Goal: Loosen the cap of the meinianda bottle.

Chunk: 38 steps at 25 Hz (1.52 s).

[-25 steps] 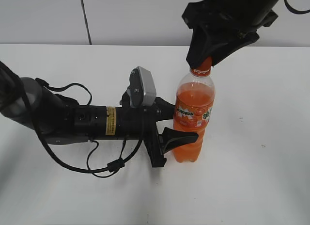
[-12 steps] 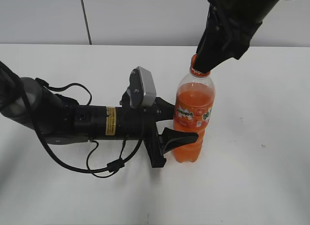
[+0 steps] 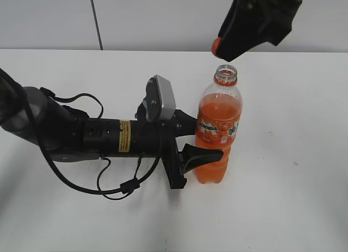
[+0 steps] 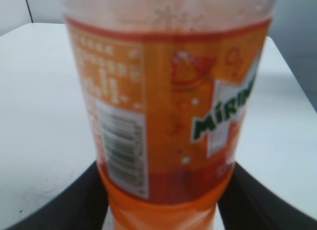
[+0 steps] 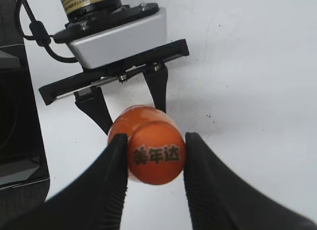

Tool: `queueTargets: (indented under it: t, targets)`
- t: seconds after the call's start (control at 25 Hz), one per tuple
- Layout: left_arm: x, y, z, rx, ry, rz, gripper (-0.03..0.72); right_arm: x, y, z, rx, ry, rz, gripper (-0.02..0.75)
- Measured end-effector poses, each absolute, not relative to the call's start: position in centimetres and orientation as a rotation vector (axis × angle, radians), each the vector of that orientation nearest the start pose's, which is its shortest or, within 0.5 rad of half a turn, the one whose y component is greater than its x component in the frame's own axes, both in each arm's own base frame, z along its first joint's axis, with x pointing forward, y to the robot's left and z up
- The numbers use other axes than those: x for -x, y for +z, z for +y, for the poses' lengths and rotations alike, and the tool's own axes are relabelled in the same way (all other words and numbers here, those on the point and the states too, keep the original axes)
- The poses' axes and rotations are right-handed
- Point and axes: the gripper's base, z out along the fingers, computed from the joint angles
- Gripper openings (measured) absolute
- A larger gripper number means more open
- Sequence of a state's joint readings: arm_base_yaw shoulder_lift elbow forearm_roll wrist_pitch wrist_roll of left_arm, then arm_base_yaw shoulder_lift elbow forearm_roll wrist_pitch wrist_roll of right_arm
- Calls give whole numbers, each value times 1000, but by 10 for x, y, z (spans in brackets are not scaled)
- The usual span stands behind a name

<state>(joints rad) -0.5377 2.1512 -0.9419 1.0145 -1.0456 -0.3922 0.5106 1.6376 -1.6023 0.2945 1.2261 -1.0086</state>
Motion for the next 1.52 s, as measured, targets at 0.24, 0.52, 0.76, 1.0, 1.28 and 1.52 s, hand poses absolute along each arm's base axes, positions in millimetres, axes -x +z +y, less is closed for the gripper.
queueTargets:
  t: [0.24, 0.52, 0.76, 1.0, 1.28, 1.52]
  targets:
    - [-286, 98, -248, -1252, -966, 1487, 401, -280, 375, 168, 1429, 188, 2249, 260]
    - [-286, 98, -248, -1252, -966, 1487, 401, -286, 359, 85, 877, 107, 2522, 260]
    - [-286, 98, -248, -1251, -967, 1487, 401, -278, 299, 47, 495, 97, 2594, 260]
    - [-286, 98, -248, -1250, -967, 1487, 401, -292, 228, 47, 309, 104, 2601, 260]
    - [-288, 99, -248, -1228, -963, 1497, 401, -327, 144, 49, 272, 78, 2679, 260]
    - [-288, 99, -248, -1221, -962, 1501, 401, -332, 111, 49, 268, 69, 2727, 260]
